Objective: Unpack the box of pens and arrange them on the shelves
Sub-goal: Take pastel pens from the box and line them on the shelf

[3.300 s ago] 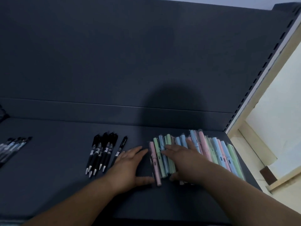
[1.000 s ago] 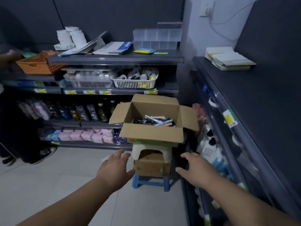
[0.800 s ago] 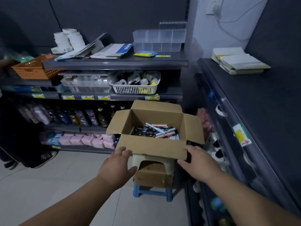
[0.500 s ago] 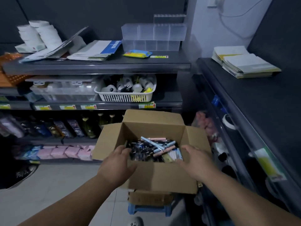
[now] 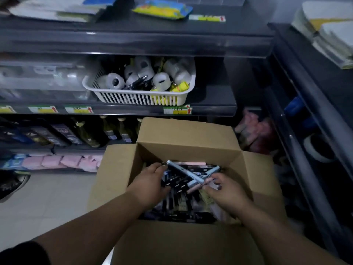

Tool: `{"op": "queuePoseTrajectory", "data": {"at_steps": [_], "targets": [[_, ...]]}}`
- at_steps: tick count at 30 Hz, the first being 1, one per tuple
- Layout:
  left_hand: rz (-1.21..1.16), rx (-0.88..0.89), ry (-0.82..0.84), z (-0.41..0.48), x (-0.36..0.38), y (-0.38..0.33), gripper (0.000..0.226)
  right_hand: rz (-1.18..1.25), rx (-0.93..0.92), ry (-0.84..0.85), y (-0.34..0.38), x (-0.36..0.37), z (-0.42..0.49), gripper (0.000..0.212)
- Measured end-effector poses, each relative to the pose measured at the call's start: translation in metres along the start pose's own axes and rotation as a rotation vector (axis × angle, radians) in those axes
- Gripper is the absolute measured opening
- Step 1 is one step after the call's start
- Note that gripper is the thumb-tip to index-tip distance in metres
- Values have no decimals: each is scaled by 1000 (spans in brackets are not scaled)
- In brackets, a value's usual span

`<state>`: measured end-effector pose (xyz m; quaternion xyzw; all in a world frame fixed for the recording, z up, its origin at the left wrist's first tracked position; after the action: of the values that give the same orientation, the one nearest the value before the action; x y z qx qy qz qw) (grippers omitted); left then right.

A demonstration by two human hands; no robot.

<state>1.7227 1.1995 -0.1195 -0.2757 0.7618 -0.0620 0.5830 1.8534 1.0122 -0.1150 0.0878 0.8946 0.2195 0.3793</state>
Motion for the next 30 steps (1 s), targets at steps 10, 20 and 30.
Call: {"op": "queuePoseTrajectory", "data": {"at_steps": [10,20,30], "targets": [[197,155,133,78,48,-19,78,147,231,163,-21,23,62,39],[175,-19,189,97,71,-14,80,678,524,224,-37,53,94,25],[4,-74,172,76,67,-10,42,1024,665,323,-7,63,100,22]]}}
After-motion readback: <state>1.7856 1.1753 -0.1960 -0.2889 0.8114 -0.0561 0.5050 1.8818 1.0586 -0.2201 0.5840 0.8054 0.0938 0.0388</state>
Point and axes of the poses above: each hand's wrist, its own z-axis towards the middle knuckle, its own x-axis out of the palm, y = z × x, the point moved 3 cm from there along z, towards the middle knuckle, and after that the axes turned 10 degrees about x, right-handed, at the moved point
